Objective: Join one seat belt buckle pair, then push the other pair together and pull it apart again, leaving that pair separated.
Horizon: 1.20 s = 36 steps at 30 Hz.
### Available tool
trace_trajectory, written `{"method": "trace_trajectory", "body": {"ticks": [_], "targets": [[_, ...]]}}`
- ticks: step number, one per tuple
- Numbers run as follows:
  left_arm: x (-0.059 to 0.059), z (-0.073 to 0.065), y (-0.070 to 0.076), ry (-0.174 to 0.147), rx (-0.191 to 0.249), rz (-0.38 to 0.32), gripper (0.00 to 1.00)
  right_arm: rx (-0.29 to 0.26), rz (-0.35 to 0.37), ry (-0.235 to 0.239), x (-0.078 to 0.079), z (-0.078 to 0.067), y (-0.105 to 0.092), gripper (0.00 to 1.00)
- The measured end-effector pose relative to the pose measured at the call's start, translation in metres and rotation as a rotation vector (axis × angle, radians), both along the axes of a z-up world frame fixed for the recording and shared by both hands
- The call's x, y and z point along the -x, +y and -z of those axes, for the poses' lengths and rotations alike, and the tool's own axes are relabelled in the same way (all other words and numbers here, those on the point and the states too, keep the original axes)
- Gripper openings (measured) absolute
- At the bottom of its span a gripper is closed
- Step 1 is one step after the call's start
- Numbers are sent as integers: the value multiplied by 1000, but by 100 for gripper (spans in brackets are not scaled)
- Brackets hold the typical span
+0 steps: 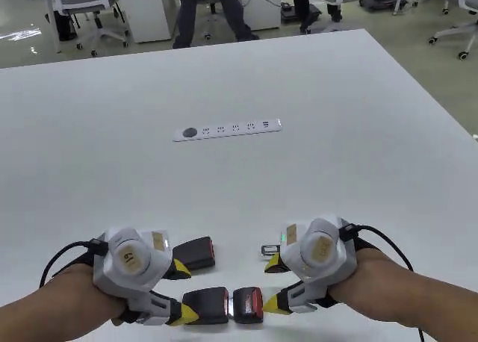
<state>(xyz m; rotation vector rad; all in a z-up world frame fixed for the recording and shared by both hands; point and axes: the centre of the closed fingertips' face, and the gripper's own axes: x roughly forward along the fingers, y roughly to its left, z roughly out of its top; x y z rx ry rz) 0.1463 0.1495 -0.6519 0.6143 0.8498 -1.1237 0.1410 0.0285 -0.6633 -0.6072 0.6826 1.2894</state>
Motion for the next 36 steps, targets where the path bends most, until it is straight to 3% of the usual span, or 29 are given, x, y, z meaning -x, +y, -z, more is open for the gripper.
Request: {"method": "trace_trajectory", "body": {"ticks": [3, 4, 7, 12, 14, 16, 18, 23, 24, 28, 36], "targets": [[-14, -5, 5, -28, -9, -11, 41, 1, 19, -9, -11, -2, -11, 33], [-27, -4, 10, -44, -9, -13, 41, 2, 32, -19, -17, -3, -17, 34], [-40, -2, 9, -63, -15, -12, 42, 1, 59, -28, -31, -4, -29, 33], [-61, 10, 15, -85, -69, 43, 50, 5, 93, -43, -52, -4, -46, 33], [-68, 16, 15, -84, -69, 56, 55, 24, 80, -55, -60, 0, -50, 33], [-73, 22, 13, -71, -59, 57, 52, 34, 69, -58, -63, 2, -51, 34], [-67, 17, 6, -74, -59, 78, 49, 41, 57, -57, -65, 7, -51, 34], [-67, 33, 9, -33, -103, 94, 45, 37, 35, -51, -73, 19, -47, 33], [-68, 33, 7, -39, -100, 107, 43, 30, 28, -49, -73, 18, -45, 33], [-64, 33, 0, 0, -80, 127, 35, 19, 15, -42, -76, 20, -44, 33], [-64, 32, 0, -2, -82, 158, 34, -2, -25, -14, -76, 22, -42, 32]]}}
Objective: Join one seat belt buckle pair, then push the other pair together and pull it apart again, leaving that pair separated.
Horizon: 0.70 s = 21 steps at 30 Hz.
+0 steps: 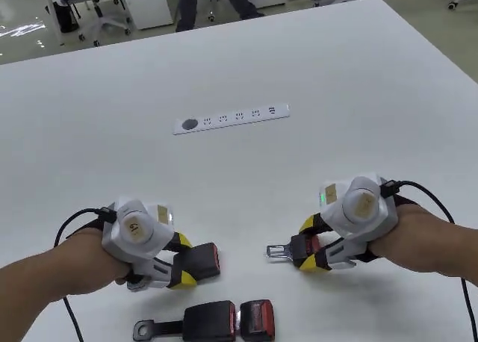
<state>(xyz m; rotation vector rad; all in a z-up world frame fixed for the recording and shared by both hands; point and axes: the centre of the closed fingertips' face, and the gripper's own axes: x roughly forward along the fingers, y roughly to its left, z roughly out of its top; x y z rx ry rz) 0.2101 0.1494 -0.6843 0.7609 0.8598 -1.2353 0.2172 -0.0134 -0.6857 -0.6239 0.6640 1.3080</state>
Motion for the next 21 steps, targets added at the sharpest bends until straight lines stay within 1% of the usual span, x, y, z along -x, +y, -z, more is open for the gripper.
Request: {"method": "trace_trajectory", "body": {"ticks": [3, 7, 8, 13, 17, 21], "targets": [[-1, 2, 2, 5, 1, 14, 33, -22, -7, 9, 0, 0, 0, 32], [-2, 2, 1, 5, -11, 45, 33, -42, -15, 18, 2, 0, 1, 32], [-3, 4, 2, 5, -13, 50, 33, -43, -17, 19, 2, 0, 1, 32], [-1, 4, 2, 0, -17, 55, 33, -41, -11, 23, 1, 0, 2, 32], [-2, 5, 3, -1, -20, 65, 33, -29, -8, 17, 0, 1, 2, 32], [-1, 5, 2, -2, -19, 74, 33, -28, 3, 9, -3, 1, 8, 32]]}}
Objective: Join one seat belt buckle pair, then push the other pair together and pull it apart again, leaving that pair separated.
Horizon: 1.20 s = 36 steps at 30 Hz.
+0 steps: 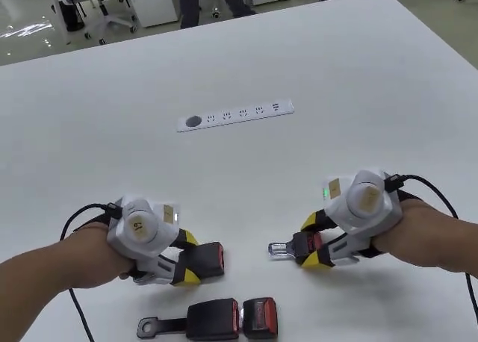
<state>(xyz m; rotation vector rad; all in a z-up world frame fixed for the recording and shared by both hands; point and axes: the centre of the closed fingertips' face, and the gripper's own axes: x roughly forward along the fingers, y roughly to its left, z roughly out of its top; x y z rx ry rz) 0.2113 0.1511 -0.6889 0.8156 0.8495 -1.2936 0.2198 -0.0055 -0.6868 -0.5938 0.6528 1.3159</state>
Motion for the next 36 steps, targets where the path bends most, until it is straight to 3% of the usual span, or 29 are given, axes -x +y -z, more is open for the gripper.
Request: {"method": "trace_trajectory", "body": {"ticks": [15, 26, 36], "targets": [[0, -1, 0, -12, 15, -10, 33, -73, -24, -13, 7, -3, 65, 32], [0, -1, -2, 4, 1, -7, 33, -84, -29, -26, 9, -4, 77, 32], [2, -1, -3, 12, -2, -8, 33, -25, -72, -58, 7, -4, 77, 32]]}}
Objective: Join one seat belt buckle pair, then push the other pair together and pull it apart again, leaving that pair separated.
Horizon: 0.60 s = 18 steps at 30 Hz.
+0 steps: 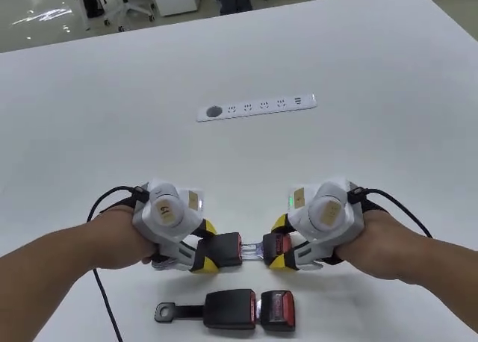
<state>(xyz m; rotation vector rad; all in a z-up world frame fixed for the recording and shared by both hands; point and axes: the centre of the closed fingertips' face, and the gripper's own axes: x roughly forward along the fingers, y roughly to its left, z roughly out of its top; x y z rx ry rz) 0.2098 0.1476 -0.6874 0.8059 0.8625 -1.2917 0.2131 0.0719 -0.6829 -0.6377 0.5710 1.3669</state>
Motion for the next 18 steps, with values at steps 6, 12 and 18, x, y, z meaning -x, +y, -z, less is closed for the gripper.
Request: {"method": "trace_trajectory", "body": {"ticks": [6, 12, 18], "targets": [[-1, 1, 0, 3, 8, 0, 33, -49, 12, 24, -2, 0, 6, 32], [-2, 2, 0, 11, -1, 4, 33, -70, -1, 31, -2, 0, 12, 32], [-4, 4, 1, 21, -6, 15, 32, -58, -25, 20, -2, -1, 16, 31]]}}
